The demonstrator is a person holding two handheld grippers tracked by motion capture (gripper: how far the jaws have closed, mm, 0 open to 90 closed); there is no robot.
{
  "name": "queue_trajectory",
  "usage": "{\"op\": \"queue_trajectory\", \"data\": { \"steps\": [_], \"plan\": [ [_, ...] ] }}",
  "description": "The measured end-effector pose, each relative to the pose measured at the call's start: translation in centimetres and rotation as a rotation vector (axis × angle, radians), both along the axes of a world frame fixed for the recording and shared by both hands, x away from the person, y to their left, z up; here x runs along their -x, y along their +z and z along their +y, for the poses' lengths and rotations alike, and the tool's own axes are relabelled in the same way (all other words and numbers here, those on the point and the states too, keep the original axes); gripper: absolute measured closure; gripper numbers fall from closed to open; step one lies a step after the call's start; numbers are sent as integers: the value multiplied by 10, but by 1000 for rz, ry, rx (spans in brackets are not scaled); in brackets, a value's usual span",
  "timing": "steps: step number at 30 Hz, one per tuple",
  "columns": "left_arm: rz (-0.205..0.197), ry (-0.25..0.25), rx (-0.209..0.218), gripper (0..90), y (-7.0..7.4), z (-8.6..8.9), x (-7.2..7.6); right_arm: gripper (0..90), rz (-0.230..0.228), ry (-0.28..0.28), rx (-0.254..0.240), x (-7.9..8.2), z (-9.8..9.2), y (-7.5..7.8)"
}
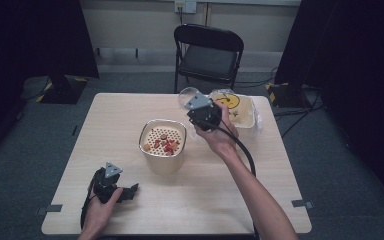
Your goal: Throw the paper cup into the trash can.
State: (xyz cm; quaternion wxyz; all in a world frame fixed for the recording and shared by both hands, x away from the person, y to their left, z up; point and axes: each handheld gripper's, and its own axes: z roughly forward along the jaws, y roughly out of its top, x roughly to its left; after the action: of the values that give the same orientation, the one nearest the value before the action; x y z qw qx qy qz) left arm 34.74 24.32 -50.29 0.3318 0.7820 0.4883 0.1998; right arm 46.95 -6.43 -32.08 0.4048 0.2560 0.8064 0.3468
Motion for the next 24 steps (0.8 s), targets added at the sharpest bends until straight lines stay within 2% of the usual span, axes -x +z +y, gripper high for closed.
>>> {"op": "queue_trajectory", "data": {
  "steps": [3, 5, 11, 18, 21, 24],
  "plan": [
    [1, -2, -2, 0, 0, 0, 0, 593, 55, 0, -120, -5, -13, 8],
    [1, -2, -3, 0, 0, 0, 0, 592, 75, -6, -171, -8, -20, 13],
    [1, -3, -4, 0, 0, 0, 0, 590, 125, -39, -279, -16, -44, 25],
    [1, -2, -3, 0, 0, 0, 0, 588, 148, -75, -348, -27, -71, 41],
    [1, -3, -4, 0, 0, 0, 0, 585, 160, -92, -410, -33, -85, 50],
    [1, -3, -4, 0, 0, 0, 0, 581, 174, -118, -418, -40, -96, 54]
  ]
}}
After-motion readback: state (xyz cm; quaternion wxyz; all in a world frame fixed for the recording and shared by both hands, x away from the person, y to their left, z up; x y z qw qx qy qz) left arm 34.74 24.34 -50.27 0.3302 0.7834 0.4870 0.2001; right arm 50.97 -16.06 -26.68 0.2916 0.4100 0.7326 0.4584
